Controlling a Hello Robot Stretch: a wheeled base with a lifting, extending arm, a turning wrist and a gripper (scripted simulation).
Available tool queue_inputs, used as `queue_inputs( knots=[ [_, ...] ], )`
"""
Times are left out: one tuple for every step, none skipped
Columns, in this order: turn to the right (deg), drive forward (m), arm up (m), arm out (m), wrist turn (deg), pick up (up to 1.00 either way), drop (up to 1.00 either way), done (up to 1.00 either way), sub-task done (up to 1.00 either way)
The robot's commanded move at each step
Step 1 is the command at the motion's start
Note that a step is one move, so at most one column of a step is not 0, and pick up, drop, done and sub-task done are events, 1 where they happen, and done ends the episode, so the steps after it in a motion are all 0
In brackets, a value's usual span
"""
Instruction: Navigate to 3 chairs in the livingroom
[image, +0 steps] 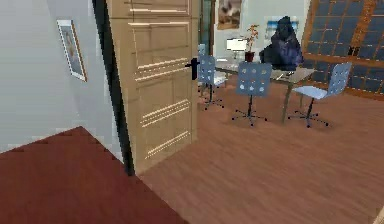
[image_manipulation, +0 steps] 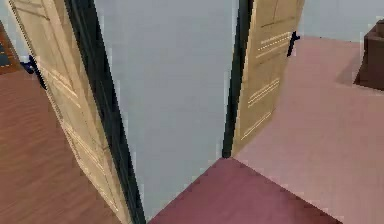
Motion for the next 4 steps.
queue_inputs(
  knots=[
    [0.0,0.45,0.00,0.00,0.0,0.00,0.00,0.00,0.00],
    [42.0,0.00,0.00,0.00,0.0,0.00,0.00,0.00,0.00],
    [0.0,1.00,0.00,0.00,0.0,0.00,0.00,0.00,0.00],
    [0.0,0.60,0.00,0.00,0.0,0.00,0.00,0.00,0.00]
  ],
)
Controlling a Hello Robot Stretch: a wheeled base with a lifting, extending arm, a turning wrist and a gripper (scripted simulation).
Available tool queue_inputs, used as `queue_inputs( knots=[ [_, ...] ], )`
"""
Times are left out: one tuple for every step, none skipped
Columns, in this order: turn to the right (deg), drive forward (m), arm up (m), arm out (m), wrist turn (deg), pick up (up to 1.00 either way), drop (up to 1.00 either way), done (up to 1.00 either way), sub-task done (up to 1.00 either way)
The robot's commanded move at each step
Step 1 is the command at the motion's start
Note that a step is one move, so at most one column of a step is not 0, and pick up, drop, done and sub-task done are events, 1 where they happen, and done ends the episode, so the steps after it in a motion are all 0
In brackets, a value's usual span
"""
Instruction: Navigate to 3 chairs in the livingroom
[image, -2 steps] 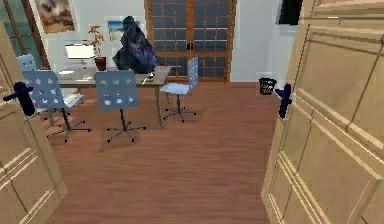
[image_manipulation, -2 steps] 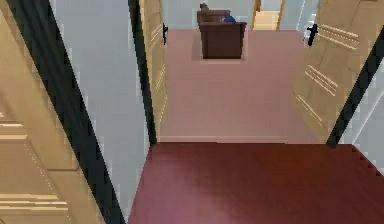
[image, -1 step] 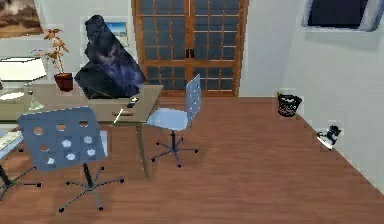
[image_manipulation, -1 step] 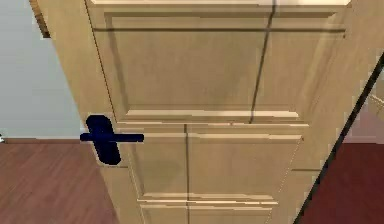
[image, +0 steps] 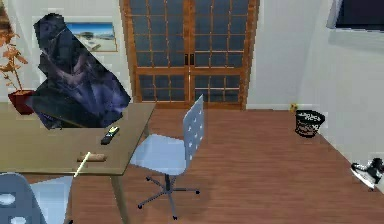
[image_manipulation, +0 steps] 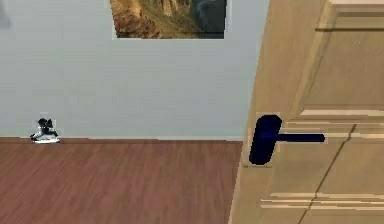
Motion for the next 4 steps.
queue_inputs(
  knots=[
    [-45.0,0.00,0.00,0.00,0.0,0.00,0.00,0.00,0.00],
    [0.0,0.00,0.00,0.00,0.0,0.00,0.00,0.00,1.00],
    [45.0,0.00,0.00,0.00,0.0,0.00,0.00,0.00,0.00],
    [0.0,0.15,0.00,0.00,0.0,0.00,0.00,0.00,0.00]
  ],
)
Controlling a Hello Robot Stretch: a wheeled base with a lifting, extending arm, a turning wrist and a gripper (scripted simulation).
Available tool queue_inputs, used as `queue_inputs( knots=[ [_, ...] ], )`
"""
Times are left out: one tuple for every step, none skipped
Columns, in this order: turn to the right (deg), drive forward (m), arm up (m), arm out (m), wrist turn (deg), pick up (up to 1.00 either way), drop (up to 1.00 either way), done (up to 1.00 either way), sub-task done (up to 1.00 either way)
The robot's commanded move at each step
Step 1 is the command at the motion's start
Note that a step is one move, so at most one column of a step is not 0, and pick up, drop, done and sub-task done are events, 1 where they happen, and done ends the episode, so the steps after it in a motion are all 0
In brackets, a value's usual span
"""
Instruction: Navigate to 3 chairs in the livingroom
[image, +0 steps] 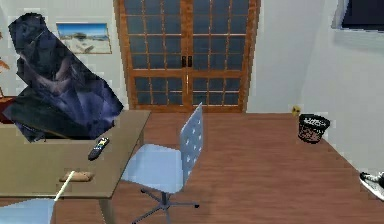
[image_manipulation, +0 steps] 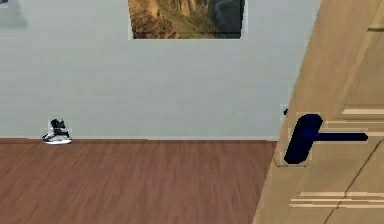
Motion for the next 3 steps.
queue_inputs(
  knots=[
    [-9.0,0.00,0.00,0.00,0.0,0.00,0.00,0.00,0.00],
    [0.0,0.00,0.00,0.00,0.0,0.00,0.00,0.00,1.00],
    [-45.0,0.00,0.00,0.00,0.0,0.00,0.00,0.00,0.00]
  ],
)
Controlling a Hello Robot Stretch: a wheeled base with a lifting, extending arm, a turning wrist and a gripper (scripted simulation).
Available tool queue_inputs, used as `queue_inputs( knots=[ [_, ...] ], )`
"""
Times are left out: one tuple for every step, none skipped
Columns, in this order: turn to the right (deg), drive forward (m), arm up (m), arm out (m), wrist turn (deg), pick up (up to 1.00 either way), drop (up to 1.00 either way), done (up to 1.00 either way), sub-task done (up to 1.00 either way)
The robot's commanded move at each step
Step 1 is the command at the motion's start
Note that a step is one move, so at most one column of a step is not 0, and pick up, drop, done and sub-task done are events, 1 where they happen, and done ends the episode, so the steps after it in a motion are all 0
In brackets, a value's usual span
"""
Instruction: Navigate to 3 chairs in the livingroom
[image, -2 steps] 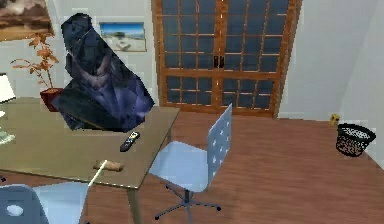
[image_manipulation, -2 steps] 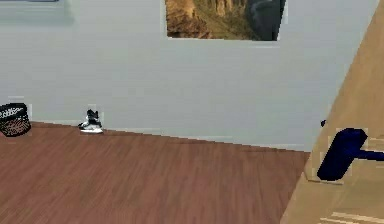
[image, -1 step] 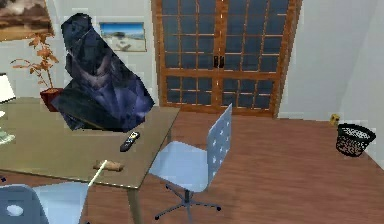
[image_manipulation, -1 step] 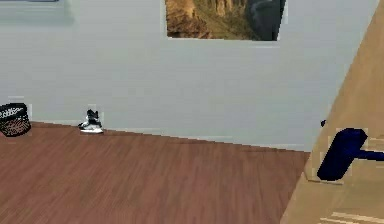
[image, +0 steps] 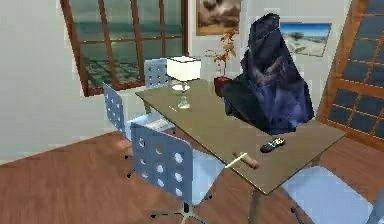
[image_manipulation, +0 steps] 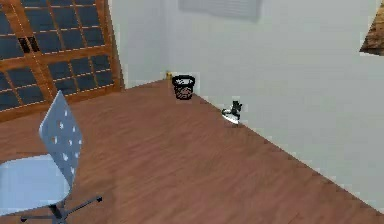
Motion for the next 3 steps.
queue_inputs(
  knots=[
    [-39.0,0.00,0.00,0.00,0.0,0.00,0.00,0.00,0.00],
    [0.0,0.45,0.00,0.00,0.0,0.00,0.00,0.00,0.00],
    [30.0,0.00,0.00,0.00,0.0,0.00,0.00,0.00,0.00]
  ],
)
